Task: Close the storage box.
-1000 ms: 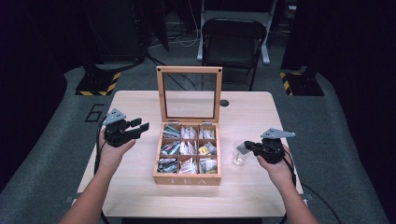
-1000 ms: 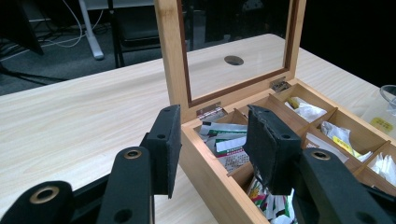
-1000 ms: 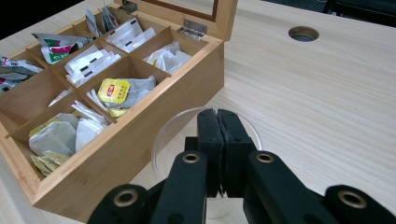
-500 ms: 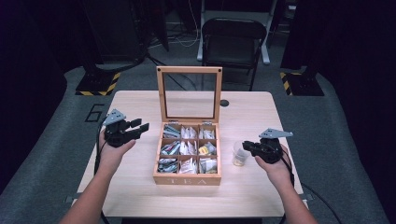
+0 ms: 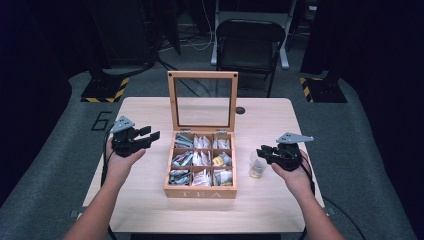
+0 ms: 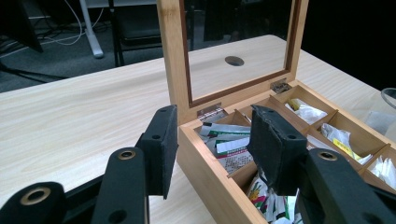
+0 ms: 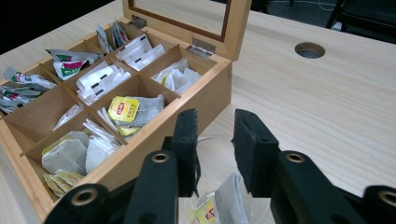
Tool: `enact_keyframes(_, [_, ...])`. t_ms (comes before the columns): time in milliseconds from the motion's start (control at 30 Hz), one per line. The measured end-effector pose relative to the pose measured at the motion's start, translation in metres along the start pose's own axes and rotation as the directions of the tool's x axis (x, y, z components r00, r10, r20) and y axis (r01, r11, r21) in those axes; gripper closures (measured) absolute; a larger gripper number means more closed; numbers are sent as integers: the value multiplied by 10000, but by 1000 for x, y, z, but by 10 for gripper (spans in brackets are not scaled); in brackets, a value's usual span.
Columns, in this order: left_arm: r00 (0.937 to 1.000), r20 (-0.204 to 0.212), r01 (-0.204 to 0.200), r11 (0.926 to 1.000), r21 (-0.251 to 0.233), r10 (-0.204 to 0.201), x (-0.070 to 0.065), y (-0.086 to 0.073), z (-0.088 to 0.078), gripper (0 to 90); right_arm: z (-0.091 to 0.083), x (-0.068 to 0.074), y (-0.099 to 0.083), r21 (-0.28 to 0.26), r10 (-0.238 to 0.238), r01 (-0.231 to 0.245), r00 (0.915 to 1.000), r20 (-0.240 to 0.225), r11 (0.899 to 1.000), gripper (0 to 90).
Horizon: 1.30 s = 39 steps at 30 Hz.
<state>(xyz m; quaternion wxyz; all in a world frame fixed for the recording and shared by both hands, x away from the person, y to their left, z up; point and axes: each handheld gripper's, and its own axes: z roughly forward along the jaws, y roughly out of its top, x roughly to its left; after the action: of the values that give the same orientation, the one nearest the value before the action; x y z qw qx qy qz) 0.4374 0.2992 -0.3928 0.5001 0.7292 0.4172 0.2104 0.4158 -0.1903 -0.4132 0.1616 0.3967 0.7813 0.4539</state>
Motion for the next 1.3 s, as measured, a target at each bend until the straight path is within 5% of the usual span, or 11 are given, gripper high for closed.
enact_keyframes(500, [10000, 2, 64, 10000, -28, -64, 0, 7, 0, 483, -1, 6, 23, -236, -341, 340, 9994, -25, 9991, 501])
enact_keyframes(1300, [10000, -62, -21, 10000, 18, 21, 2, 11, -1, 489, 12, 1, 62, -464, -441, 438, 9990, -62, 9980, 470])
